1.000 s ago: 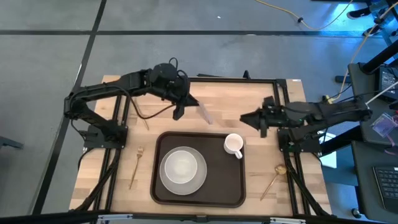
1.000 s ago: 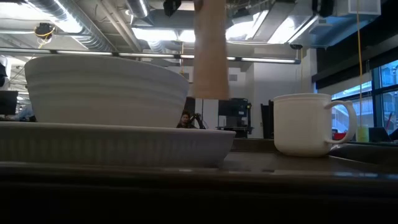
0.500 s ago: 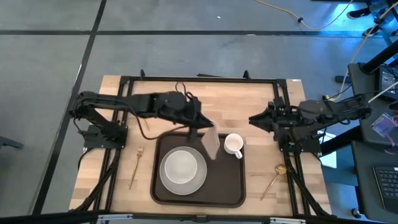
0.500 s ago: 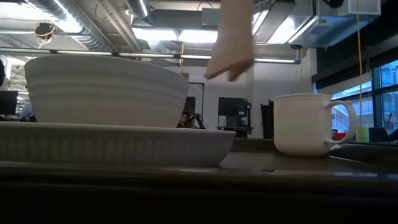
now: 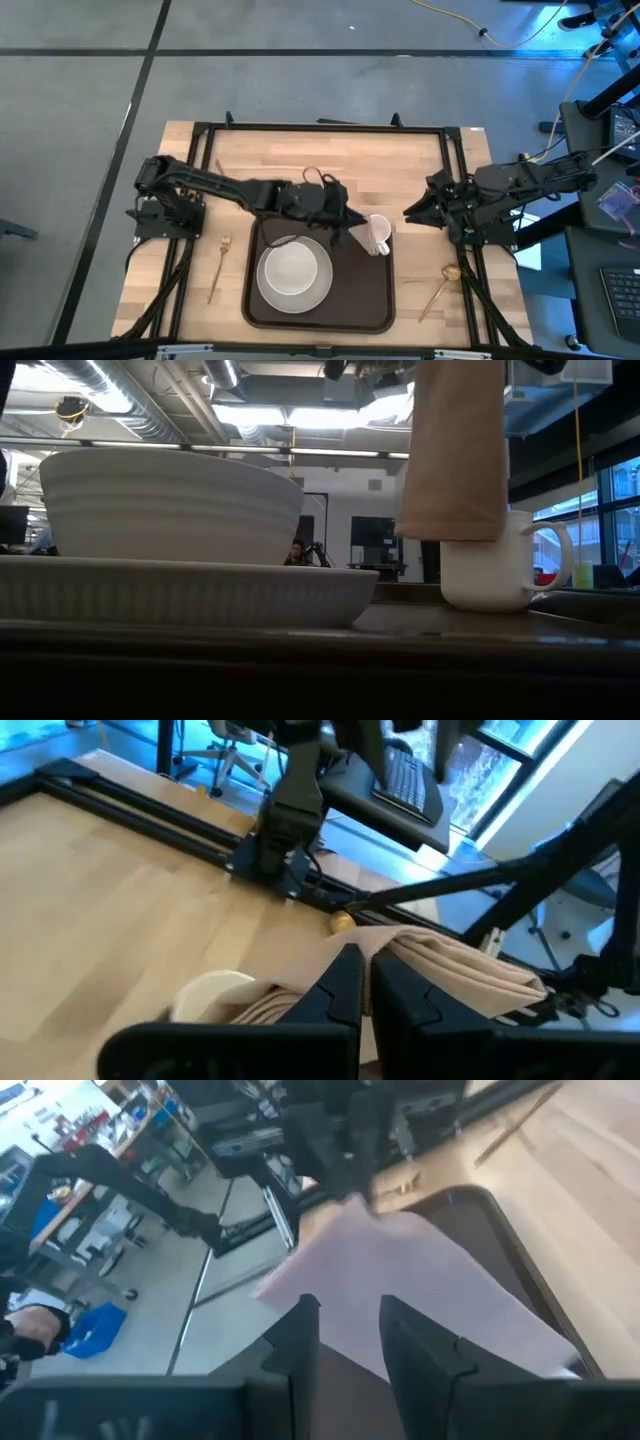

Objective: Set up tray
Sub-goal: Put the brown napkin below the white mug on the brown serving tray

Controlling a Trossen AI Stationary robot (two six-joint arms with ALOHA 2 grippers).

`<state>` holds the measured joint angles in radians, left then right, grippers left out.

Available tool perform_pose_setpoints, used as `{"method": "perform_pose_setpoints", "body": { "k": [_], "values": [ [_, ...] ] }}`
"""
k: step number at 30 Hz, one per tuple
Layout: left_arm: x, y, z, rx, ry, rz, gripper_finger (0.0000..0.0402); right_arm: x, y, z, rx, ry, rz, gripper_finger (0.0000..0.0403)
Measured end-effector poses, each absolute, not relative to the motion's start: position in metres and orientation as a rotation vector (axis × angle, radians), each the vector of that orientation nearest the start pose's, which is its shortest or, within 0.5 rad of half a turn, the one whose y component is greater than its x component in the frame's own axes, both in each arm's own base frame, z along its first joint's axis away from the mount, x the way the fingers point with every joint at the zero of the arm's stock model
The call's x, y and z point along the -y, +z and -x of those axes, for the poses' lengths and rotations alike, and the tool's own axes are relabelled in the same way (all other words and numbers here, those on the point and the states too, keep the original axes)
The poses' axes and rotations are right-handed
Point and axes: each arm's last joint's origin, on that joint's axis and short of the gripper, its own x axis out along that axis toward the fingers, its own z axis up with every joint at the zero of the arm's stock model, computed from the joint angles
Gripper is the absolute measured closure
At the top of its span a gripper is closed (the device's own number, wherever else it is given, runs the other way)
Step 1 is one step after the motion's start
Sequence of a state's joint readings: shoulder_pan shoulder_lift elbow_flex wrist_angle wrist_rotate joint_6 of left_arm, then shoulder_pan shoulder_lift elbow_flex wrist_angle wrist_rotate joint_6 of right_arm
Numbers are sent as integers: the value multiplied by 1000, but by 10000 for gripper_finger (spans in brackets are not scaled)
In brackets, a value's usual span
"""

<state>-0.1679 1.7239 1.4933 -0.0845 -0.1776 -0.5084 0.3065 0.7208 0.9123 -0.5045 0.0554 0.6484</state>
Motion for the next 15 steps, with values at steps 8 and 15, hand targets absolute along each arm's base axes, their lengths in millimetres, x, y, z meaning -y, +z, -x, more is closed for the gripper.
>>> {"method": "perform_pose_setpoints", "body": {
  "k": [8, 15],
  "values": [
    [88, 330, -401, -253, 198, 493, 398, -41, 348, -135, -438, 125, -566, 293],
    [112, 325, -399, -218, 245, 514, 398, -41, 347, -135, -442, 124, -563, 293]
  ]
}}
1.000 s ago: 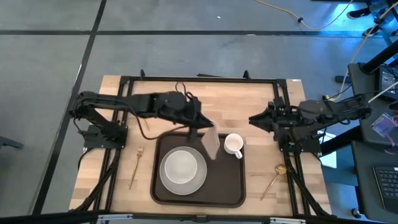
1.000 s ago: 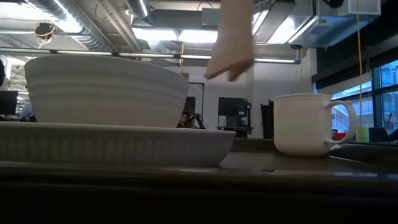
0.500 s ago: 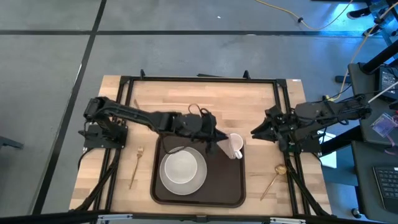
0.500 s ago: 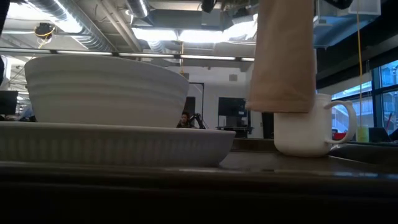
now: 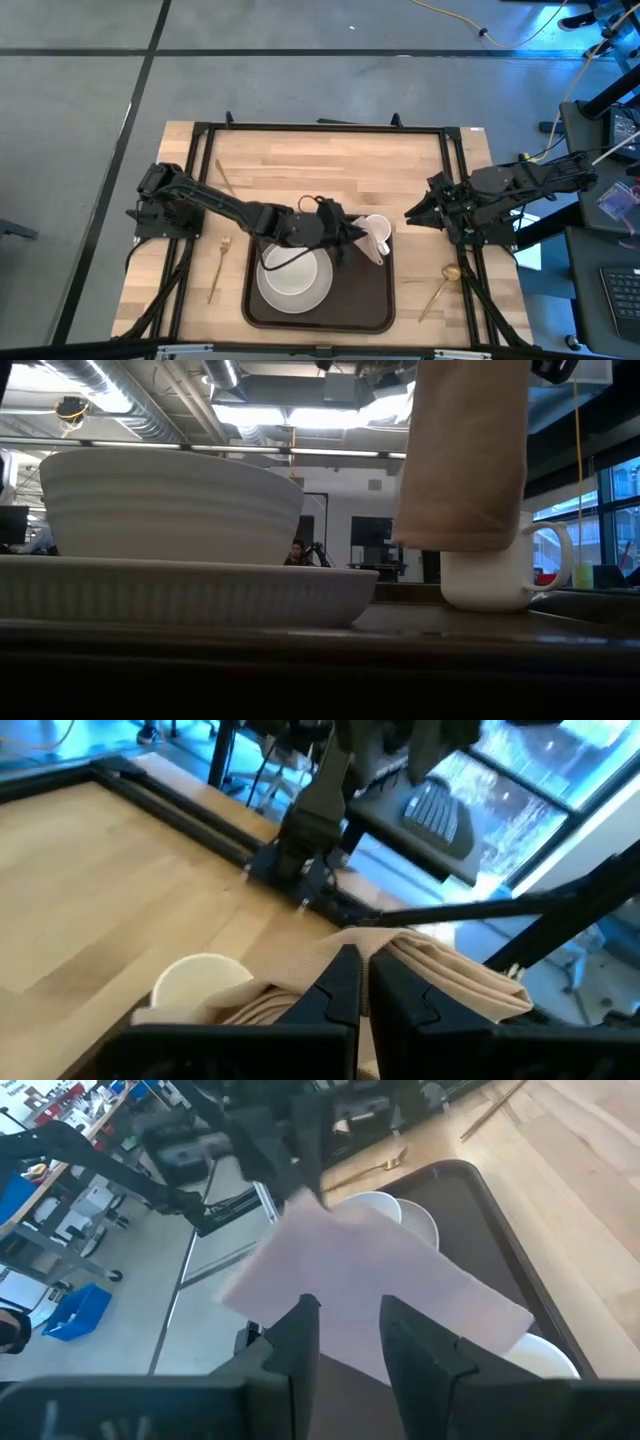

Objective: Set up tray
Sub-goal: Put the brown napkin below the white mug on the brown serving tray

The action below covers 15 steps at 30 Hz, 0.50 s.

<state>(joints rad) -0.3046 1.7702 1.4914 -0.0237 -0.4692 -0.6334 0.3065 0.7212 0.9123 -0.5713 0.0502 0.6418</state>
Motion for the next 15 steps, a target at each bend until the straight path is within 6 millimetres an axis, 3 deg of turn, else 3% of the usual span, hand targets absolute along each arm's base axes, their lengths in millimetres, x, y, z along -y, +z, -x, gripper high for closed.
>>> {"method": "perform_pose_setpoints", "body": {
  "k": [7, 15],
  "values": [
    [125, 342, -395, -88, 199, 519, 398, -41, 347, -135, -442, 124, -563, 293],
    [130, 344, -393, -65, 198, 524, 398, -41, 347, -135, -442, 123, -564, 293]
  ]
}}
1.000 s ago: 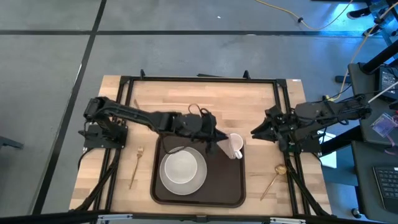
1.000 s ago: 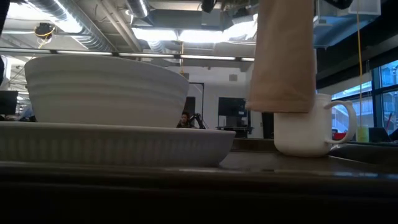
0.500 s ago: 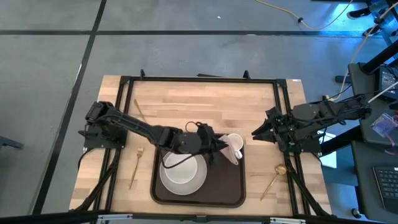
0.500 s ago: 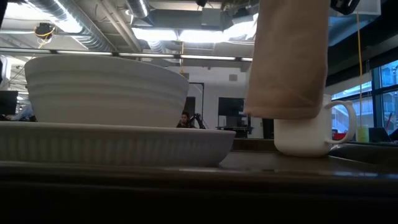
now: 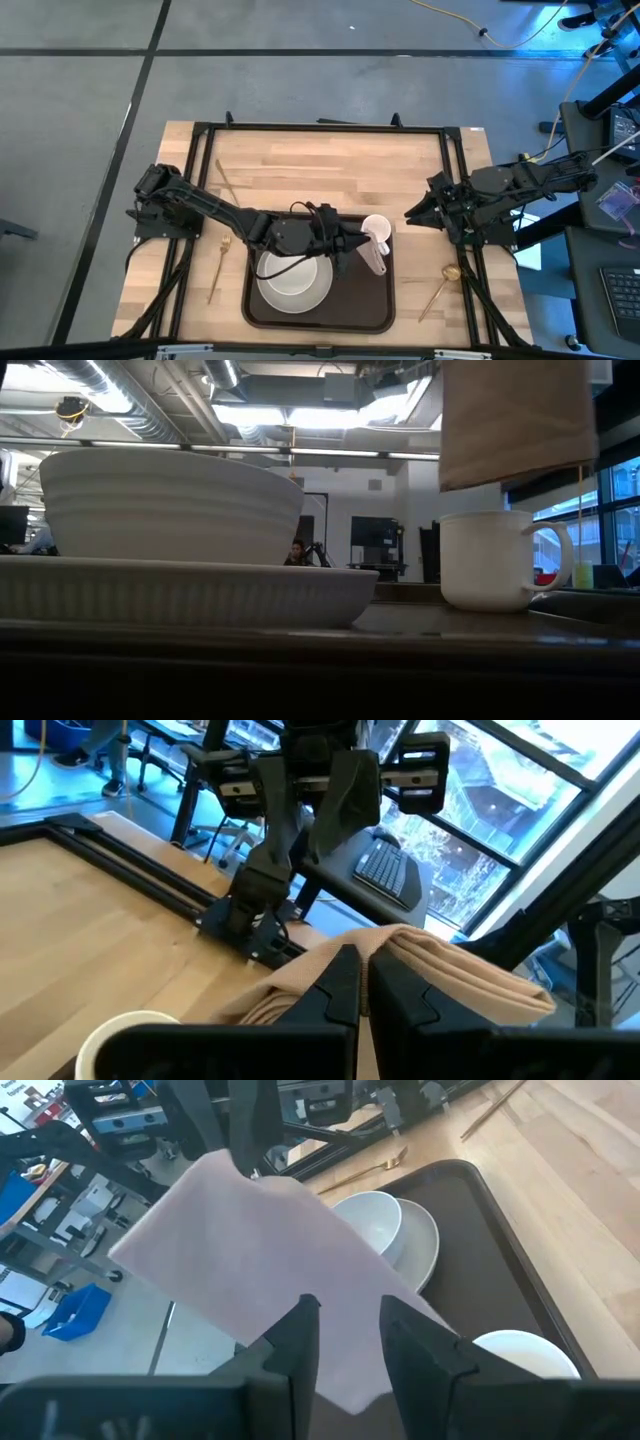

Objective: Set up tray
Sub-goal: Put the brown napkin below the white mug on the brown serving tray

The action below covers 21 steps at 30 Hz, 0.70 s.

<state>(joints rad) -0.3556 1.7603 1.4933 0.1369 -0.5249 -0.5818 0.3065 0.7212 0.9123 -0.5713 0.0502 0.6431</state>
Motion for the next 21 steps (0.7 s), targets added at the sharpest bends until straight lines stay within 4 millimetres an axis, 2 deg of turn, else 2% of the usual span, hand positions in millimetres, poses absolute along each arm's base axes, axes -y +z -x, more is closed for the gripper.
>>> {"method": "perform_pose_setpoints", "body": {
  "k": [4, 11, 16, 21],
  "values": [
    [132, 341, -392, -96, 187, 558, 398, -41, 347, -135, -442, 123, -565, 293],
    [136, 329, -387, -179, 277, 613, 398, -41, 345, -134, -464, 115, -559, 293],
    [133, 319, -394, -180, 322, 634, 398, -40, 342, -132, -502, 101, -550, 293],
    [127, 299, -405, -187, 411, 656, 398, -40, 342, -132, -502, 101, -549, 293]
  ]
}}
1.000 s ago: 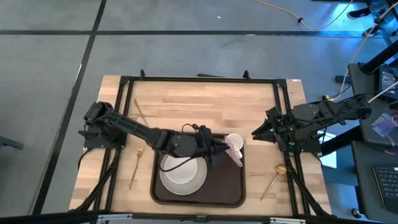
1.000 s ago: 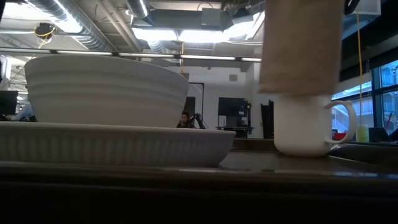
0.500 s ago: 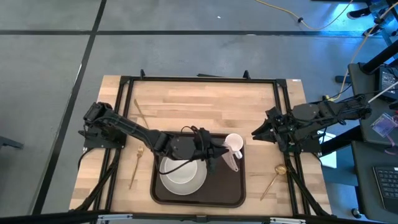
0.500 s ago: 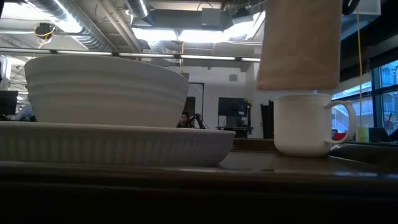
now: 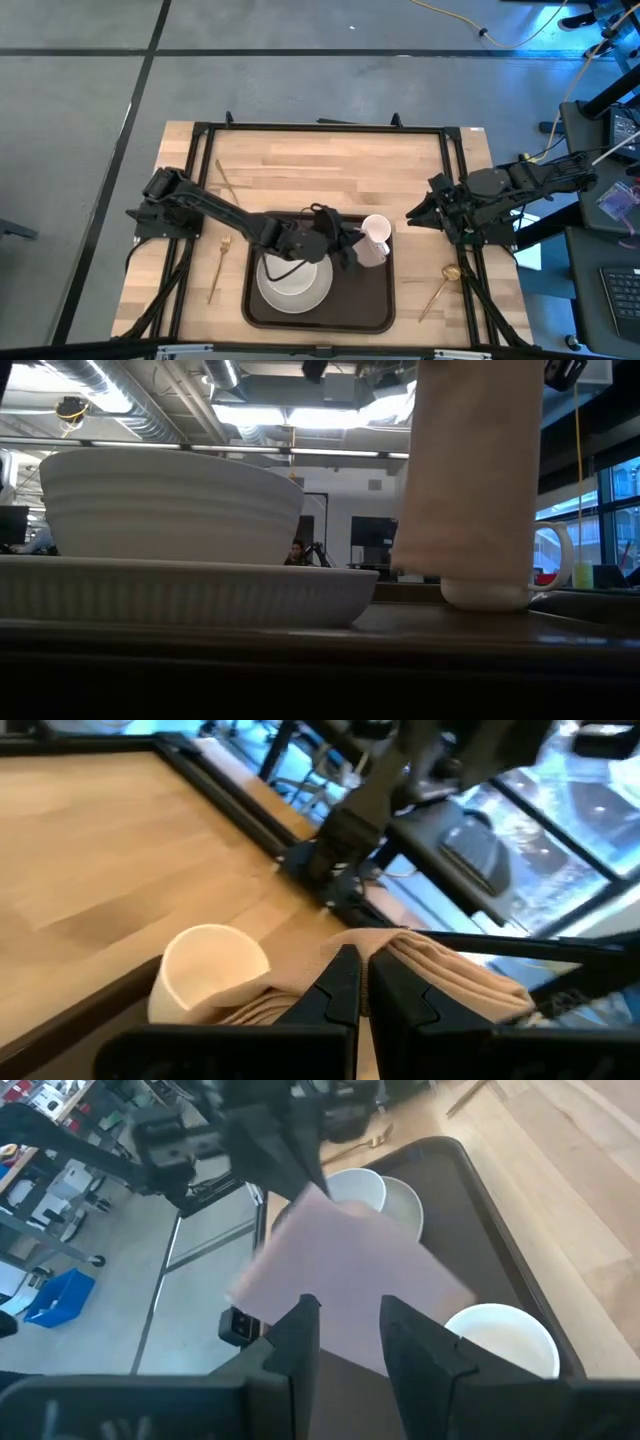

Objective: Set up tray
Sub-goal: Put the brown napkin below the white mug on the brown serving tray

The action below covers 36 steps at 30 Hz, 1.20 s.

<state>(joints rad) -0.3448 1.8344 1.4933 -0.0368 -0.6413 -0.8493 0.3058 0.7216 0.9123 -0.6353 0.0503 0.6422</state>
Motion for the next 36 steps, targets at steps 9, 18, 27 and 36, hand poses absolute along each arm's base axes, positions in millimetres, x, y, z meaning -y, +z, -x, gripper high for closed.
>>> {"method": "perform_pose_setpoints", "body": {
  "k": [9, 18, 27, 36],
  "values": [
    [131, 272, -418, -161, 495, 736, 398, -40, 342, -132, -502, 102, -549, 293],
    [158, 266, -414, -189, 398, 817, 398, -40, 340, -132, -517, 96, -545, 293],
    [172, 257, -408, -311, 346, 873, 398, -40, 340, -132, -518, 96, -546, 293],
    [184, 221, -417, -493, 245, 951, 398, -40, 340, -133, -522, 93, -549, 293]
  ]
}}
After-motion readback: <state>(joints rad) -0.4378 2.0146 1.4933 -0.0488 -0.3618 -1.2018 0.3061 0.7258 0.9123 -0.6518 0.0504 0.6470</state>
